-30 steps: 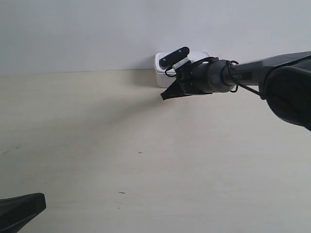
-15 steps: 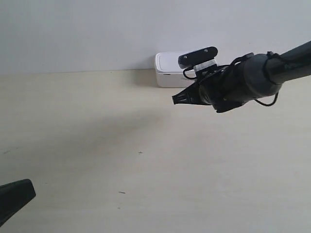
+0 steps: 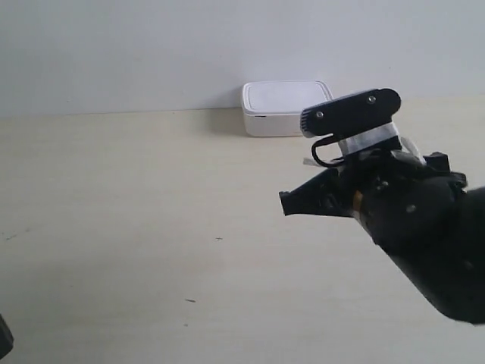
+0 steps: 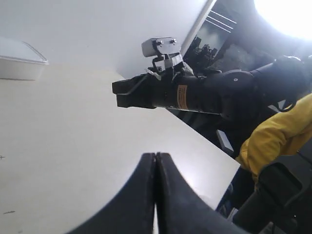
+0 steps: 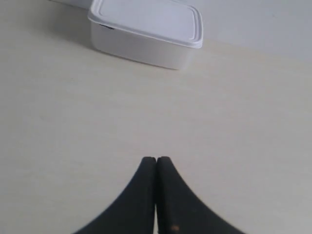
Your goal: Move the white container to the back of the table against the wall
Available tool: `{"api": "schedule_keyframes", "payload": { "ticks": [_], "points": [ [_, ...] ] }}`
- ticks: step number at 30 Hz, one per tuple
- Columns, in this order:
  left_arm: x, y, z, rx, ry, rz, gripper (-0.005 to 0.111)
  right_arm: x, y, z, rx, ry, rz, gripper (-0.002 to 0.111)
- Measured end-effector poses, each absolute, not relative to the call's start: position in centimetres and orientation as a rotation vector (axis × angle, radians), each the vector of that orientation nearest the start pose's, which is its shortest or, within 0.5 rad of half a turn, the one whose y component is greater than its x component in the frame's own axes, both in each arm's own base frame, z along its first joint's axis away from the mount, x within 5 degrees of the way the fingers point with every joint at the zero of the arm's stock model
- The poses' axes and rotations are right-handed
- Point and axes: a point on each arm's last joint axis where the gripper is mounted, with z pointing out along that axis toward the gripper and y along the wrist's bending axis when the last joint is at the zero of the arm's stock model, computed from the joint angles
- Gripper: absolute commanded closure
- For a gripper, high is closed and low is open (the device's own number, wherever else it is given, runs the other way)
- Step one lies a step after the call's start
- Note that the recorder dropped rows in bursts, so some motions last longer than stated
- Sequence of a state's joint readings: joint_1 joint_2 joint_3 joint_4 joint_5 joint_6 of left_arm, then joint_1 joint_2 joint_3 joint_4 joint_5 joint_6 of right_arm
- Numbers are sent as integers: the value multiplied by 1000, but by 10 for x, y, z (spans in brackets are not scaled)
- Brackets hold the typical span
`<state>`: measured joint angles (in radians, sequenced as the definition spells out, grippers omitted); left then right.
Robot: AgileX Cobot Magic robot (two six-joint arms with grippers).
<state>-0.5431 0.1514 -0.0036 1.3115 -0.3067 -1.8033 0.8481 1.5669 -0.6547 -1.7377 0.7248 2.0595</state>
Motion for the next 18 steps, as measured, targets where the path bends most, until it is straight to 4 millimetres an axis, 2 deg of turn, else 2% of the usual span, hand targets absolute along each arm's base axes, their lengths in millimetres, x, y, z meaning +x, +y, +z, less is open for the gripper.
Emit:
{"api": "schedule_keyframes", "payload": {
  "ticks": [7, 18],
  "points": [
    [29, -57, 213, 338, 1597, -1126, 107, 171, 164, 209, -344, 1991, 30, 108],
    [24, -56, 214, 334, 1571, -1161, 107, 107, 154, 226, -510, 1883, 324, 108]
  ]
}}
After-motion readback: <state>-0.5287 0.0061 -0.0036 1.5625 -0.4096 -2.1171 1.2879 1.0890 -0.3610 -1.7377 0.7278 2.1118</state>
